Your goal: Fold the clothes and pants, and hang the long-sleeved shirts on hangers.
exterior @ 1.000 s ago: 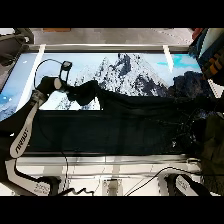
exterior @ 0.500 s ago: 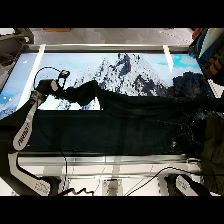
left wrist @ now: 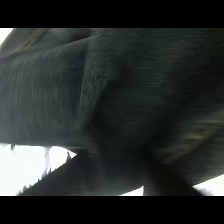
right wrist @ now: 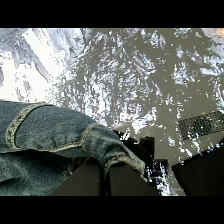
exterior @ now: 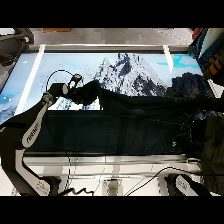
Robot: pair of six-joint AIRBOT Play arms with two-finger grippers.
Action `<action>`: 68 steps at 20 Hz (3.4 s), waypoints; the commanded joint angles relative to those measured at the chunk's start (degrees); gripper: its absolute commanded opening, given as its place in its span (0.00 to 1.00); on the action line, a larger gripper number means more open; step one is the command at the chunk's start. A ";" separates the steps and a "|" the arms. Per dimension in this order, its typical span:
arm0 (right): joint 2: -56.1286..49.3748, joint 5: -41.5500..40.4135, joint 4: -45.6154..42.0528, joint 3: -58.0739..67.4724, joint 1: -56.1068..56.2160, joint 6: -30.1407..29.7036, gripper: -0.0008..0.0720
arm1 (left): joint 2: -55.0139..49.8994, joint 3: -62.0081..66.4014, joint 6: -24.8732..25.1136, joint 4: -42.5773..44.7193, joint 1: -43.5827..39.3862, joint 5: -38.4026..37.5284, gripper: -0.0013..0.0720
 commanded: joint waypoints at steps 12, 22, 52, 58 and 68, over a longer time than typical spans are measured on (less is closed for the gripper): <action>-0.02 -0.72 0.00 -0.02 -0.04 0.02 0.05 | 20.98 1.03 2.36 16.39 -0.20 -0.46 0.05; -0.02 -7.58 3.98 -0.02 -0.04 0.07 0.05 | 34.10 0.98 25.55 17.94 5.51 -30.21 0.05; -22.80 -48.89 8.85 -0.11 13.88 3.04 0.58 | 8.52 0.94 -16.46 23.28 19.76 -7.76 0.94; -22.82 -46.25 8.83 -0.07 13.88 3.04 0.58 | 7.67 0.92 -22.21 -10.56 31.89 -8.55 0.88; -22.82 -44.78 8.90 -0.07 13.88 3.06 0.58 | -0.35 0.87 -23.54 -25.49 32.98 -7.13 0.90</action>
